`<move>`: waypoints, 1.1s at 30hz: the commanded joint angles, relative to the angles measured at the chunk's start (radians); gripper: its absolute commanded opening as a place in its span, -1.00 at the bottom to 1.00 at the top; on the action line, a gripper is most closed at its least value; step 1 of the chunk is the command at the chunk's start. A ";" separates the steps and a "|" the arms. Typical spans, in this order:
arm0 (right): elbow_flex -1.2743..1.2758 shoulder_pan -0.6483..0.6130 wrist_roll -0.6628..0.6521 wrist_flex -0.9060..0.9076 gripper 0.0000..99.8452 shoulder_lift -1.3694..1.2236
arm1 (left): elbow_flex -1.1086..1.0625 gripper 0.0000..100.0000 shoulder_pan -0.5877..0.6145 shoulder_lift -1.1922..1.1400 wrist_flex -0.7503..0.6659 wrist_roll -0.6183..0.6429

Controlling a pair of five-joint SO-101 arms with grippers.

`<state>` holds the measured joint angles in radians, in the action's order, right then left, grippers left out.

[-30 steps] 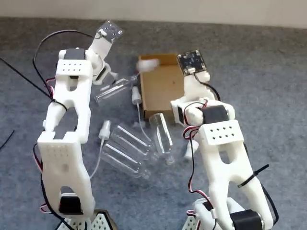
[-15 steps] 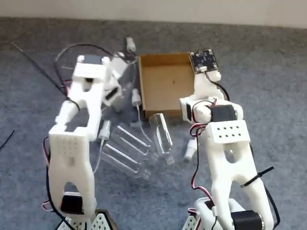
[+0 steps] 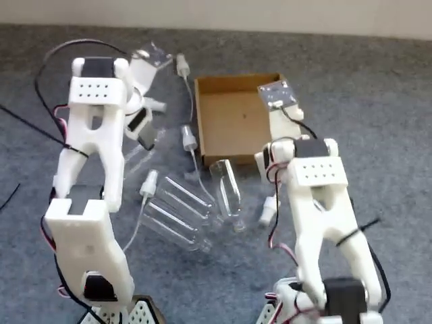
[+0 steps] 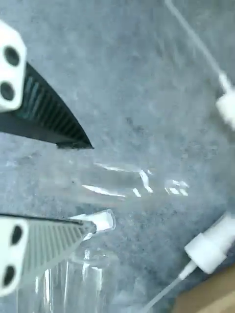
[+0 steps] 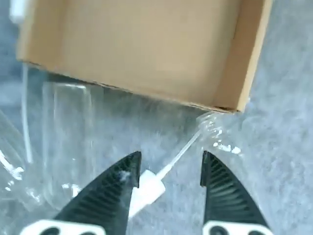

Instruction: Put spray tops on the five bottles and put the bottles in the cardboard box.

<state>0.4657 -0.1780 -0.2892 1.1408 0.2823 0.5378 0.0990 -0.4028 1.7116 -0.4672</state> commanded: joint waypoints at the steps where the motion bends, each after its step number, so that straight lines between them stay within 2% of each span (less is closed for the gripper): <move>1: -0.139 0.012 -0.086 0.102 -0.69 -0.111 | -0.015 -0.56 0.018 0.070 0.020 0.029; 6: -0.355 0.097 -0.187 0.220 -0.69 -0.196 | -0.056 -0.52 0.077 0.081 0.018 0.028; 9: -0.484 0.180 -0.364 0.318 -0.69 -0.205 | -0.062 -0.52 0.113 0.079 0.015 0.026; 11: -0.545 0.236 -0.482 0.325 -0.69 -0.208 | -0.058 -0.52 0.125 0.079 0.014 0.026; 15: -0.515 0.303 -0.574 0.280 -0.69 -0.274 | -0.061 -0.52 0.107 0.079 0.014 0.026; 24: -0.509 0.332 -0.608 0.243 -0.69 -0.558 | -0.064 -0.52 0.013 0.079 0.021 0.034; 33: -0.509 0.338 -0.608 0.217 -0.69 -0.642 | -0.064 -0.52 -0.205 0.079 0.021 0.086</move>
<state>-0.0468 0.1504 -0.8846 1.3694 -0.3406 0.4718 -0.0253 -0.3813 1.7192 -0.3936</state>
